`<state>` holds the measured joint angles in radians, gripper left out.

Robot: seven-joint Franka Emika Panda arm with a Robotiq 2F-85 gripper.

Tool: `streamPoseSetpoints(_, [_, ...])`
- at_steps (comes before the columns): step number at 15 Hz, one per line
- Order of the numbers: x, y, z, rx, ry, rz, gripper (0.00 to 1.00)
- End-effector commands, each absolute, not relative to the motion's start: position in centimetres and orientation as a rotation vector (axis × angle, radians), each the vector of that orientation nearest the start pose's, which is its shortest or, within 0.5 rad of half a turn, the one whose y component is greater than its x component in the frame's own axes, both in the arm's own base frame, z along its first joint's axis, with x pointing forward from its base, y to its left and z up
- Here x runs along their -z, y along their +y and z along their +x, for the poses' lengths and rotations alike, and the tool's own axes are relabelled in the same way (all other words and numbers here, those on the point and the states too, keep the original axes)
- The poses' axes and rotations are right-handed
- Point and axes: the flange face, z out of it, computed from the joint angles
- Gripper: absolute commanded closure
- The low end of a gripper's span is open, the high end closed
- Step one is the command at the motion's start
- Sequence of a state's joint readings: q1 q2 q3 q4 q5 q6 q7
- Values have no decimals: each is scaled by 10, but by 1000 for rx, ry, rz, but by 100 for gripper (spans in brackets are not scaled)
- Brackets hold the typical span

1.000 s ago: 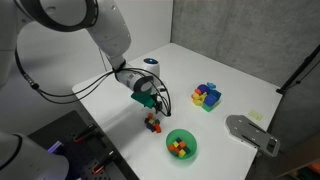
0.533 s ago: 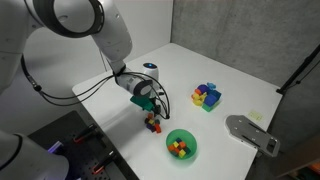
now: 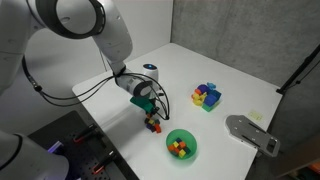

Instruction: Place one small orange block in the green bowl.

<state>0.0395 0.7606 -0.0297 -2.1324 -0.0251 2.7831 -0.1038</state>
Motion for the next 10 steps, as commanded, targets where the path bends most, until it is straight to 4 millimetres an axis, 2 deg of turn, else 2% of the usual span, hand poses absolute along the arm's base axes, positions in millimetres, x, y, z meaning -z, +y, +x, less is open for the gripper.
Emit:
streamPoseSetpoints(1, [-53,0,539,-133,-176,-3146,92])
streamPoseSetpoints(5, [-87,-22,547,-73,-42,-3161,91])
streamPoseSetpoints(10, [-132,-75,549,-20,227,-3197,91])
